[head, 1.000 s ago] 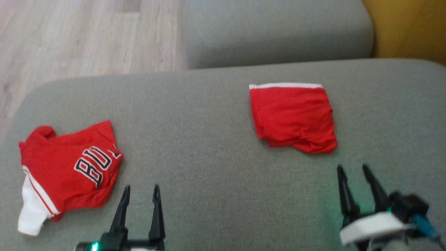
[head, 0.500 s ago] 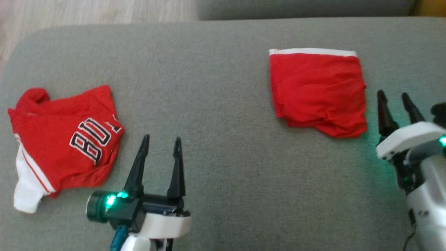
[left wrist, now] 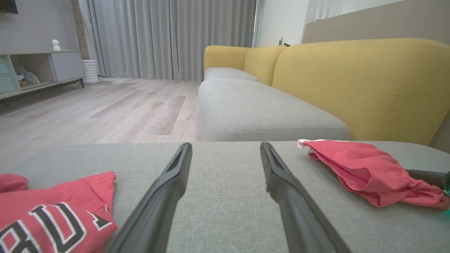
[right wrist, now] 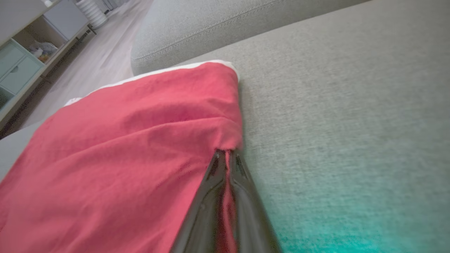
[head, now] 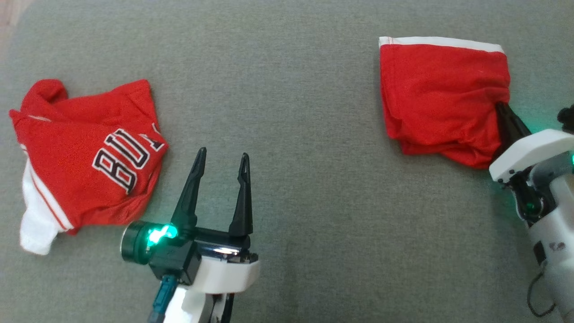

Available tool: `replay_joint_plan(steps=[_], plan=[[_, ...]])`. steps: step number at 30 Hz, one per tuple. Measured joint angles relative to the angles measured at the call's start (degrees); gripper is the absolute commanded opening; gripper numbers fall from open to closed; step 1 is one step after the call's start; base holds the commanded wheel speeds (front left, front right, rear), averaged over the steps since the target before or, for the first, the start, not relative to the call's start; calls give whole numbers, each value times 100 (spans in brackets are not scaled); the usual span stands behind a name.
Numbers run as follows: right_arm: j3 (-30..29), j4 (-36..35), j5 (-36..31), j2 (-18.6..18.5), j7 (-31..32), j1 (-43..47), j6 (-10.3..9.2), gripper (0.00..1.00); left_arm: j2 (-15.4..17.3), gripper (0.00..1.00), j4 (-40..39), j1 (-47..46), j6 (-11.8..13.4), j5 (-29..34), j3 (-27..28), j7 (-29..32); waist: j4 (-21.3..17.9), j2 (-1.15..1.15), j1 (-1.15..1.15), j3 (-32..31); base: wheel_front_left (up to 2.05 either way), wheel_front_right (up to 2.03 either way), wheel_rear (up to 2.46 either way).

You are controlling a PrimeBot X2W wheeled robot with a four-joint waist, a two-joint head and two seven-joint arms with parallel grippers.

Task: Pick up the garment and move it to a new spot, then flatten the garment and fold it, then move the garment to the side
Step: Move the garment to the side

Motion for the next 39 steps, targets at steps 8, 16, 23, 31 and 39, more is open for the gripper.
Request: replay_joint_plan(steps=[8,16,23,31,39], plan=[[479,-37,0,-489,-75,-144,1,0,0,100,-1,-23,-18,-23,36,0,-426,0,-1,140,0,0,0],[510,-145,-104,-1783,-51,-327,1,0,-2,100,-64,-645,-218,85,82,-1,-887,0,0,744,0,0,0],[-59,135,-514,-2640,-274,-873,1,0,-5,100,-82,-1329,-413,159,-51,-1,-1110,0,1,1502,0,0,0],[-761,610,-1757,-2838,-658,-1138,0,100,-13,100,51,-1760,-536,132,-261,-1,-1164,0,2,1963,0,0,0],[-1010,287,-2875,-1592,-1278,-1174,0,100,-11,100,271,-1674,-444,-102,-229,-2,-1015,0,-1,1405,0,0,0]])
